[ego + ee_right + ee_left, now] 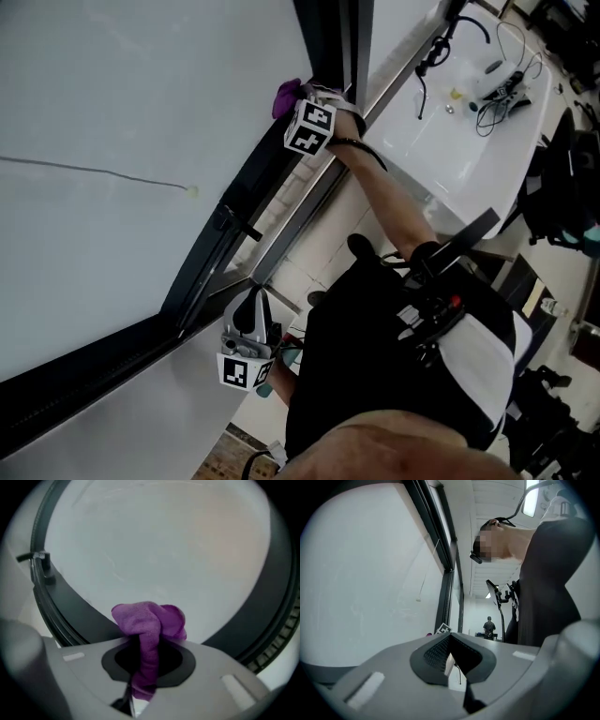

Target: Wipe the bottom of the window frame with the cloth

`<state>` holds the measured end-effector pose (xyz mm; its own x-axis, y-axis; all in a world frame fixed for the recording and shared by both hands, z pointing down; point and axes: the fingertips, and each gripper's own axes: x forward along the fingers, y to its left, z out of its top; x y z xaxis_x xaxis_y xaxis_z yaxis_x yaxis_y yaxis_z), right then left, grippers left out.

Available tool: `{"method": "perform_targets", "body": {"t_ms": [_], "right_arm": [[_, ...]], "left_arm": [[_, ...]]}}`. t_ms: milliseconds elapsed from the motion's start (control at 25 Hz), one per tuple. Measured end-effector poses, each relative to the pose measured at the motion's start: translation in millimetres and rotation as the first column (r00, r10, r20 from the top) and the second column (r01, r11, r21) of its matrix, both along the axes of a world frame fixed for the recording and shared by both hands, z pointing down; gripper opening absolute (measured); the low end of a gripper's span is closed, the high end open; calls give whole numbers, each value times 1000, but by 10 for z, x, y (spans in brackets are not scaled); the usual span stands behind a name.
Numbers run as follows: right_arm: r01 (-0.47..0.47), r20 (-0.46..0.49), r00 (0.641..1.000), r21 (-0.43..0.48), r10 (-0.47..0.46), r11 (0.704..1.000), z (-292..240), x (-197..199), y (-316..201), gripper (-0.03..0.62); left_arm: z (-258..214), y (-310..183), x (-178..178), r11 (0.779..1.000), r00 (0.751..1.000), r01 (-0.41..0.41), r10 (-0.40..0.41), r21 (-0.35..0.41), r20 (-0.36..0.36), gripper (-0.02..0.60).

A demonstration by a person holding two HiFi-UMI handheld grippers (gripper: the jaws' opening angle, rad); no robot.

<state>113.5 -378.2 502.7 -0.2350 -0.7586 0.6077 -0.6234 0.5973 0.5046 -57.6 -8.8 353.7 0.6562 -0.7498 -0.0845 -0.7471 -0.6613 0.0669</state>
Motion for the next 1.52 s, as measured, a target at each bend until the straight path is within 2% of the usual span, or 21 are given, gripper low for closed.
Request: {"method": "perform_targets", "body": {"t_ms": [80,160,280,360,400,440,480,520,600,640,680,720,800,880,1080,1160,1200,1320,1360,1440,1520], "right_arm": [[33,34,999,-22,-33,999,48,-29,-38,63],[-9,38,999,-25,10,1000,82,181,-160,63],[-117,-73,990,25,118,993,108,522,-335,60],[-116,-120,985,44,121,992,55,511,-253,61],[-79,-98,992,38,83,996,-23,381,-98,63],[-8,-19,1000,19,8,1000,-143,134,133,63],[102,116,988,-10,-100,995,-293,-213,422,63],[241,283,933,-37,-221,970,-446,-612,738,63],[505,569,722,-48,-392,862,-672,-1349,1325,63],[589,642,635,-41,-431,807,-715,-1636,1541,63],[637,667,589,-37,-455,770,-706,-1871,1689,63],[657,659,584,-40,-474,753,-652,-2058,1764,63],[635,594,640,-51,-488,771,-476,-2254,1717,63],[602,529,701,-79,-478,795,-298,-2244,1607,63],[622,441,720,-65,-536,781,-286,-2256,1645,60],[610,422,735,-71,-531,789,-261,-2221,1603,61],[584,404,760,-83,-509,807,-237,-2127,1528,63],[448,283,868,-94,-408,889,-143,-1668,1228,63],[439,295,869,-91,-397,894,-152,-1621,1220,63],[487,340,835,-89,-433,869,-147,-1753,1318,63],[507,294,835,-84,-465,858,-56,-1842,1331,62]], "left_arm": [[6,-14,47,1000,1000,-5,5,2,-4,2],[-25,-12,109,1000,1000,-14,14,8,-5,2],[-66,1,139,1000,1000,-20,20,22,-5,1],[-57,1,121,999,1000,-24,24,24,-5,2],[-42,5,93,1000,1000,-23,24,21,-5,1],[-25,8,51,1000,1000,-20,20,15,-7,2],[-8,9,9,1000,1000,-14,14,11,-12,1],[4,11,-19,1000,1000,-6,6,10,-20,2],[11,26,-23,1000,999,6,-5,14,-35,1],[9,42,-13,1000,999,7,-6,17,-40,2],[8,60,-6,1000,999,8,-7,19,-44,1],[10,78,-5,1000,999,9,-8,20,-46,1],[21,102,-10,1000,999,12,-11,18,-53,0],[35,119,-21,1000,998,12,-11,16,-61,1],[47,116,-54,1000,997,10,-9,10,-74,2],[17,116,-25,1000,998,8,-7,17,-68,2],[-5,117,-12,1000,998,9,-7,23,-62,0],[-35,122,-28,999,998,12,-10,31,-63,0],[-25,115,-53,1000,997,13,-11,28,-71,1],[5,82,-89,1000,996,13,-11,19,-84,2],[15,53,-67,1000,997,6,-4,19,-81,1]]}}
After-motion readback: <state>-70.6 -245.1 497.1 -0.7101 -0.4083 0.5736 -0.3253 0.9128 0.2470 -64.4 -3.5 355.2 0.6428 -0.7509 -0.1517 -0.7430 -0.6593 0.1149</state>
